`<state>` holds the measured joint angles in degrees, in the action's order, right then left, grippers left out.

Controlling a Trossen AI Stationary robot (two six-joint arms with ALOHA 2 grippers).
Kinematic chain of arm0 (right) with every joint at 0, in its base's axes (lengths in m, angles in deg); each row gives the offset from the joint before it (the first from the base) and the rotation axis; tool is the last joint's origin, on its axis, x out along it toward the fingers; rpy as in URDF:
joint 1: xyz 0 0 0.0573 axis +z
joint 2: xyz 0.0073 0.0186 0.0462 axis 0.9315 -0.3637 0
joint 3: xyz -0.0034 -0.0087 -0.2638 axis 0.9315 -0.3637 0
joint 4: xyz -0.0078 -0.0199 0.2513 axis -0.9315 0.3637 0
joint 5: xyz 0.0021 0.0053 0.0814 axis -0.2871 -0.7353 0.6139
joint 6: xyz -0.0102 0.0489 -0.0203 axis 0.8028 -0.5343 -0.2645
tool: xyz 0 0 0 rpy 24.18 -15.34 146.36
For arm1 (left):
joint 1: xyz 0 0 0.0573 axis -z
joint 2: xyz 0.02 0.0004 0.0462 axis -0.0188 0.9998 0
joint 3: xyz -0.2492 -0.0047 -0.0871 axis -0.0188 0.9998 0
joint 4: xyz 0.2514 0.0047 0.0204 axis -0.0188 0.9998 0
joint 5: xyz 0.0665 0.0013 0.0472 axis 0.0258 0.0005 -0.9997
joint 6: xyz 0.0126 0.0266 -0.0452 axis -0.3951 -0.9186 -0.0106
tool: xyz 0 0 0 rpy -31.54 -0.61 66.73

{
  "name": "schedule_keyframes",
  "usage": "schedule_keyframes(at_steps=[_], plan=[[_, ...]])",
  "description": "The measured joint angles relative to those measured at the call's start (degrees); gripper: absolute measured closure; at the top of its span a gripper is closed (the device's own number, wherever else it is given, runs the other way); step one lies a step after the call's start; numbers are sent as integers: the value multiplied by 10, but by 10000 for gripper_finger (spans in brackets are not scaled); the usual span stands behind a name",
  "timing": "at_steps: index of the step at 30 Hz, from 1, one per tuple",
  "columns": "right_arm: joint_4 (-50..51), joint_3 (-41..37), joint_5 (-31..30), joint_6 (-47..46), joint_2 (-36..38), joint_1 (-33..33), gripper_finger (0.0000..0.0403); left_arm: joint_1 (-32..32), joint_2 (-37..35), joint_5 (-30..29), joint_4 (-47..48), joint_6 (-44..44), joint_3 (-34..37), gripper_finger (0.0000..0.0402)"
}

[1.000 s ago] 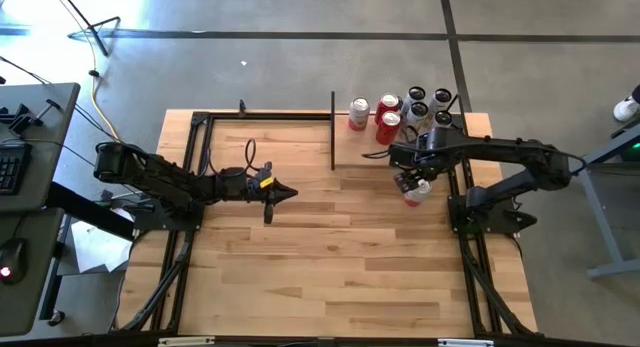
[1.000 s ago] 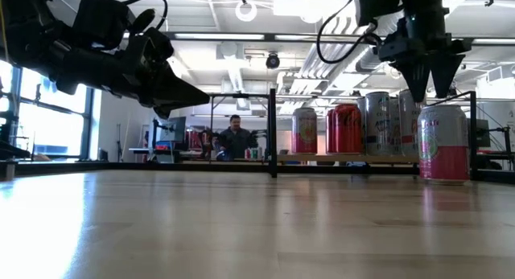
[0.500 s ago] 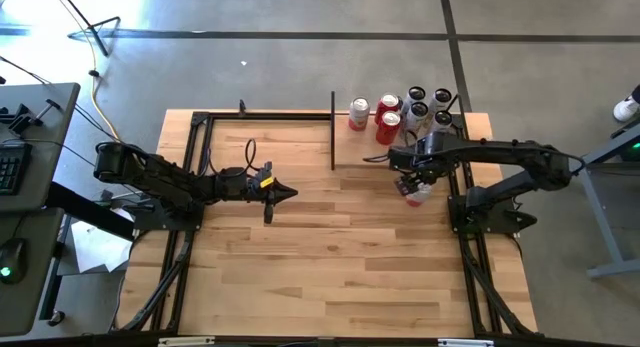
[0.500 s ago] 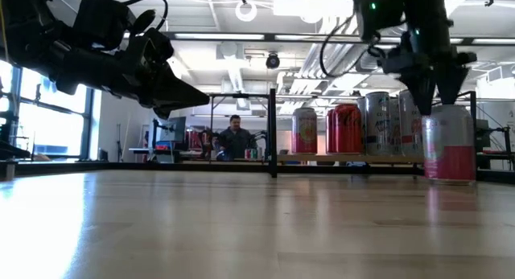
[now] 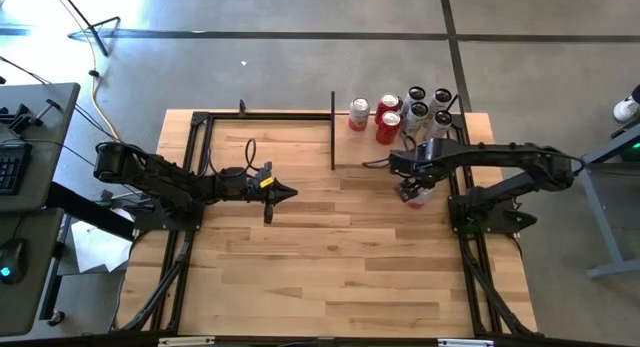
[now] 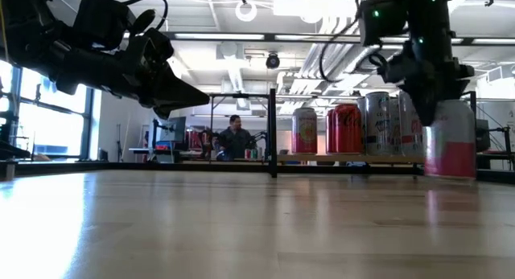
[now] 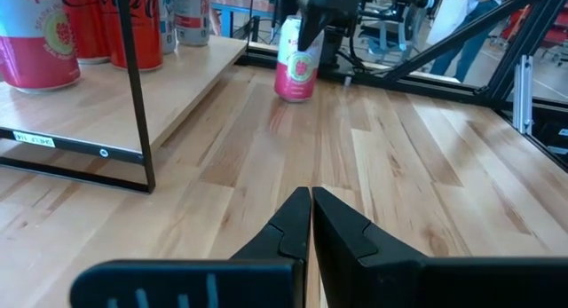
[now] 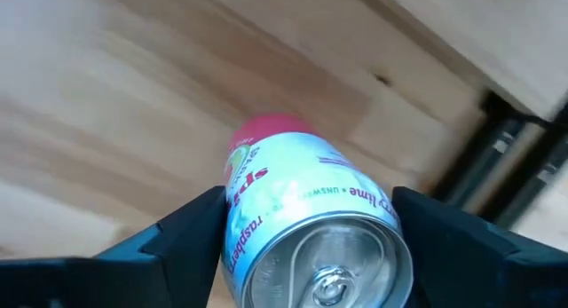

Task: Place canned beverage on shelf
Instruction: Put the white and orange soda can on the shelf aligned with the other white and orange soda can

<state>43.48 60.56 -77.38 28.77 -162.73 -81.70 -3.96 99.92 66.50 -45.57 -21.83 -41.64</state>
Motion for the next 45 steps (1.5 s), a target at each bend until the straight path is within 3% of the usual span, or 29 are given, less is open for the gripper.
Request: schedule_keyframes(at_steps=[7, 15, 23, 33, 38, 45], plan=[[-26, 10, 26, 29, -1, 34, 137, 1, 0, 0, 6, 0, 0, 394], [-92, 43, 6, 89, -8, 71, 137, 1, 0, 0, 4, 0, 0, 394], [-37, 230, -63, 239, -123, 82, 137, 1, 0, 0, -3, 0, 0, 394], [47, 521, -117, 516, -324, 6, 137, 1, 0, 0, -2, 0, 0, 394], [71, 576, -140, 613, -381, -34, 138, 1, 0, 0, -2, -5, 0, 394], [55, 579, -153, 689, -416, -76, 138, 1, 0, 0, -2, -6, 0, 394]])
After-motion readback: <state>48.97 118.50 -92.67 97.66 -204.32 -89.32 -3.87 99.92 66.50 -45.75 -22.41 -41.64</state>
